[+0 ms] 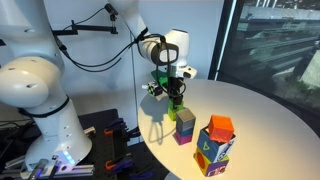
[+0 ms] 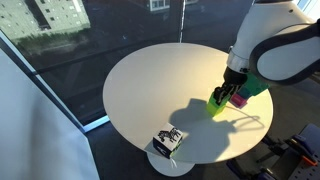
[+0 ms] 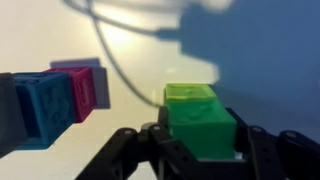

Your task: Unstack the green blocks

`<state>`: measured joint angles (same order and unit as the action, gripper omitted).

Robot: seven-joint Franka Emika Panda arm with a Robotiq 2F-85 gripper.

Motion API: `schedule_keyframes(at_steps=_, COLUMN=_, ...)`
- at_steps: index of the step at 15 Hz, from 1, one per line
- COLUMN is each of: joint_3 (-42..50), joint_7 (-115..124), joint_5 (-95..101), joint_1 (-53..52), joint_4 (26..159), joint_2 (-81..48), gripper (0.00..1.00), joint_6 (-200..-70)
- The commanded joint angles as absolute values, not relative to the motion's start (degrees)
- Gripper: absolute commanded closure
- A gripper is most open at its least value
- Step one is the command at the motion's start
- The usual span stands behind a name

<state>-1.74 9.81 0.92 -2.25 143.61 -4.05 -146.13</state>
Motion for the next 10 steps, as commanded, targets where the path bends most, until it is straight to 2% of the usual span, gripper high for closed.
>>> schedule_keyframes(at_steps=1, joint_3=-1.97, joint_7=11.69, joint_5=2.17, joint_1=-3.00, joint_4=145.42, joint_2=0.05, gripper=0.69, joint_6=-144.53)
schedule_keyframes(at_steps=10, joint_3=-4.42, joint_7=16.65, joint_5=4.73, joint_1=-5.04, joint_4=144.10, joint_2=-0.10, gripper=0.69, joint_6=-142.16)
